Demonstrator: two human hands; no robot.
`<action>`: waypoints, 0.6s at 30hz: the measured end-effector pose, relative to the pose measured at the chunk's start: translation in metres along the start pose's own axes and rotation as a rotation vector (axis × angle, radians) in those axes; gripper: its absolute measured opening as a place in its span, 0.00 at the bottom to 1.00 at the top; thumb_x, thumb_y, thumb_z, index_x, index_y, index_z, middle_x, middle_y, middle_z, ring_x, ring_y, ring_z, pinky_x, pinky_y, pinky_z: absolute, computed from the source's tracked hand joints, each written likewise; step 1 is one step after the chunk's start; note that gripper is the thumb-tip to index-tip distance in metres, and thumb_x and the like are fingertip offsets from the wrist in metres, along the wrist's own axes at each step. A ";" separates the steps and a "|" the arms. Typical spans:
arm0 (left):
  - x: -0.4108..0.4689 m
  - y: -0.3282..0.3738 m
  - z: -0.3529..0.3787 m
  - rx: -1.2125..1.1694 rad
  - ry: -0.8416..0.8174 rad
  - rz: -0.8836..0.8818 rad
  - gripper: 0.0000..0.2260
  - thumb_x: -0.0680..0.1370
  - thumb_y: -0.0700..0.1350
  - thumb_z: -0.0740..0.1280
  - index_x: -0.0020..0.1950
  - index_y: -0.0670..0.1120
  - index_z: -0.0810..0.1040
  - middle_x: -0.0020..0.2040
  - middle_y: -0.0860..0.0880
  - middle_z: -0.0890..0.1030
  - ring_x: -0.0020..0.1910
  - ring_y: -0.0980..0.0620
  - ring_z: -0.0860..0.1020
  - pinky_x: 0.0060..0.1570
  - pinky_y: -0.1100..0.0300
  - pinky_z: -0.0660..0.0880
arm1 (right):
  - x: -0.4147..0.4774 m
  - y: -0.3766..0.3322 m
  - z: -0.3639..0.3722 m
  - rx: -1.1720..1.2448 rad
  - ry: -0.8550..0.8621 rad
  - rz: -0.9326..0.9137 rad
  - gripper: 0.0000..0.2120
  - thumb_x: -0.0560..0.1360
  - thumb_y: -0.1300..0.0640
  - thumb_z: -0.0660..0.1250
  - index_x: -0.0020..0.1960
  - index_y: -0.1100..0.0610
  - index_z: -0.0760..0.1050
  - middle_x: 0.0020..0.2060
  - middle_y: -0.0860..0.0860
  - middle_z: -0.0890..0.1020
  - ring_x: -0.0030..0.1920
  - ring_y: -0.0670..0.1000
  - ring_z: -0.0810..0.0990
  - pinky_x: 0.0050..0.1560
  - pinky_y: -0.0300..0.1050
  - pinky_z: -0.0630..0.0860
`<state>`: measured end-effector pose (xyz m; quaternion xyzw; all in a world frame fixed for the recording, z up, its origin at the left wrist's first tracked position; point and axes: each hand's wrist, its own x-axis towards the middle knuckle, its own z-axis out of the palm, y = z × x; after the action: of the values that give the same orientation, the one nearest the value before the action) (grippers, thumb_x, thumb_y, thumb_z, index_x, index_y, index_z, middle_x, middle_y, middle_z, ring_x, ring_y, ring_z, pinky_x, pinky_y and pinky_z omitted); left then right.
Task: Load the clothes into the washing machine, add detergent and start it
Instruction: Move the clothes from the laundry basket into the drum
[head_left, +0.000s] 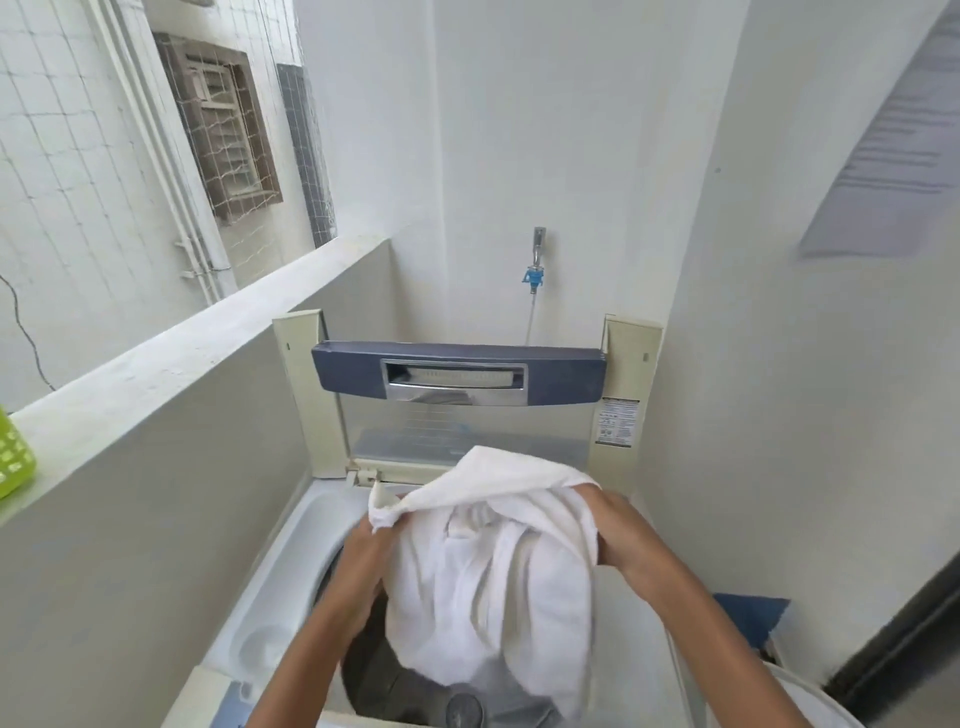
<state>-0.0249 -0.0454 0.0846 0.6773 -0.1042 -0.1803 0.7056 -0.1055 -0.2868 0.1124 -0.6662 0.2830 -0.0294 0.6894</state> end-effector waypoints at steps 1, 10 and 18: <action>0.007 0.003 -0.009 0.036 -0.006 -0.002 0.25 0.70 0.61 0.65 0.63 0.49 0.76 0.59 0.47 0.81 0.57 0.48 0.80 0.59 0.48 0.75 | -0.002 -0.002 -0.001 -0.057 0.045 -0.023 0.12 0.75 0.48 0.64 0.46 0.56 0.80 0.33 0.49 0.80 0.34 0.48 0.78 0.32 0.36 0.72; 0.042 0.028 -0.052 0.185 0.081 0.058 0.21 0.61 0.57 0.72 0.50 0.48 0.81 0.45 0.50 0.84 0.44 0.51 0.79 0.44 0.57 0.74 | 0.013 -0.004 -0.009 -0.288 0.330 -0.341 0.13 0.74 0.58 0.67 0.34 0.63 0.71 0.33 0.53 0.67 0.37 0.49 0.64 0.38 0.43 0.59; 0.056 0.036 -0.074 0.380 0.304 0.203 0.06 0.72 0.42 0.72 0.39 0.43 0.75 0.34 0.46 0.76 0.30 0.54 0.71 0.27 0.66 0.66 | 0.000 -0.022 -0.010 -0.893 0.540 -0.374 0.14 0.78 0.51 0.60 0.50 0.58 0.79 0.45 0.55 0.80 0.47 0.59 0.78 0.44 0.48 0.72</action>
<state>0.0594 0.0010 0.1105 0.8029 -0.0966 0.0179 0.5879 -0.1021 -0.2986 0.1337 -0.9015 0.3113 -0.1983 0.2261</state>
